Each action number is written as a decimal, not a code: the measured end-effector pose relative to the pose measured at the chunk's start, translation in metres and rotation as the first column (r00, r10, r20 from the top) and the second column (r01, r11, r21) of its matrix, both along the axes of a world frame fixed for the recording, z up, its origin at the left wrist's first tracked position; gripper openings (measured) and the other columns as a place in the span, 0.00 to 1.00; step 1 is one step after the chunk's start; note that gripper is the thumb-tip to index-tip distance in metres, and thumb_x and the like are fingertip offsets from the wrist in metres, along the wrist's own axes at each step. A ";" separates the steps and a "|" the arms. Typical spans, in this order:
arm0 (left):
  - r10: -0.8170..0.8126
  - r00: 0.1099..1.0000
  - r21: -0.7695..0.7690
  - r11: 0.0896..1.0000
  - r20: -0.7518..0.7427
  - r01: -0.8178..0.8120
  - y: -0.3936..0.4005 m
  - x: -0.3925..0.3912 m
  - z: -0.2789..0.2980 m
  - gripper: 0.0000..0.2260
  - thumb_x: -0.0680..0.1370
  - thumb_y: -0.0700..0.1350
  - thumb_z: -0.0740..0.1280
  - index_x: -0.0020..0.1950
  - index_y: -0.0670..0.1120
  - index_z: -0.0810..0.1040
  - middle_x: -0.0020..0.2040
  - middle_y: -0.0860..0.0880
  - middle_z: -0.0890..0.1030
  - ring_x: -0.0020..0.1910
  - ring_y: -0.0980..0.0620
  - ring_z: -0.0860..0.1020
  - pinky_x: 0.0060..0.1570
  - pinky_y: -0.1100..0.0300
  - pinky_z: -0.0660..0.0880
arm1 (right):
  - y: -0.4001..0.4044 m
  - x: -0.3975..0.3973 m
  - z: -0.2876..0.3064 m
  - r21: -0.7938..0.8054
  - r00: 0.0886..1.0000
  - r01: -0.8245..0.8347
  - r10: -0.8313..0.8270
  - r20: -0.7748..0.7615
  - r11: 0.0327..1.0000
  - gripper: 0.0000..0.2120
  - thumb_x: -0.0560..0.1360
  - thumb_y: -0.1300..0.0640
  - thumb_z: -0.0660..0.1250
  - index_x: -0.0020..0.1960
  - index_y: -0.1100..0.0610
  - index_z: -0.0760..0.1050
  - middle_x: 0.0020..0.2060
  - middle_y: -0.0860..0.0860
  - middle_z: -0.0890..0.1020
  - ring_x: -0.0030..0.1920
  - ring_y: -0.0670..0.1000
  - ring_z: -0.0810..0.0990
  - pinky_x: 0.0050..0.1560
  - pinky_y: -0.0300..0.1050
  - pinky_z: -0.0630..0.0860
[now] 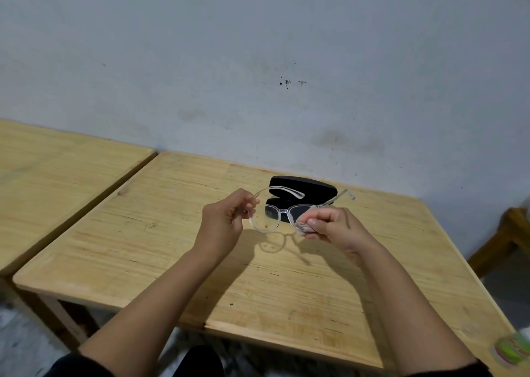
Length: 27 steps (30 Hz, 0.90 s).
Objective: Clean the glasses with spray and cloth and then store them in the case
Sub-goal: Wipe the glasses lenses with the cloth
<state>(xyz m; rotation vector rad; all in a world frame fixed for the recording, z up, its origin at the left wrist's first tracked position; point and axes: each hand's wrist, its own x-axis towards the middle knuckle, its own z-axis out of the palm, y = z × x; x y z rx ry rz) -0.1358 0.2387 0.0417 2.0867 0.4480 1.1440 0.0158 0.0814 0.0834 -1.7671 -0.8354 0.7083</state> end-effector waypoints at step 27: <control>0.076 0.996 -0.141 0.988 0.050 -0.069 -0.032 0.017 -0.006 0.19 0.73 0.27 0.59 0.43 0.52 0.76 0.39 0.47 0.83 0.41 0.56 0.81 0.42 0.66 0.77 | 0.040 -0.080 -0.017 0.230 0.529 0.706 -0.284 -0.800 0.669 0.08 0.76 0.69 0.61 0.44 0.62 0.78 0.41 0.52 0.82 0.43 0.48 0.80 0.57 0.44 0.74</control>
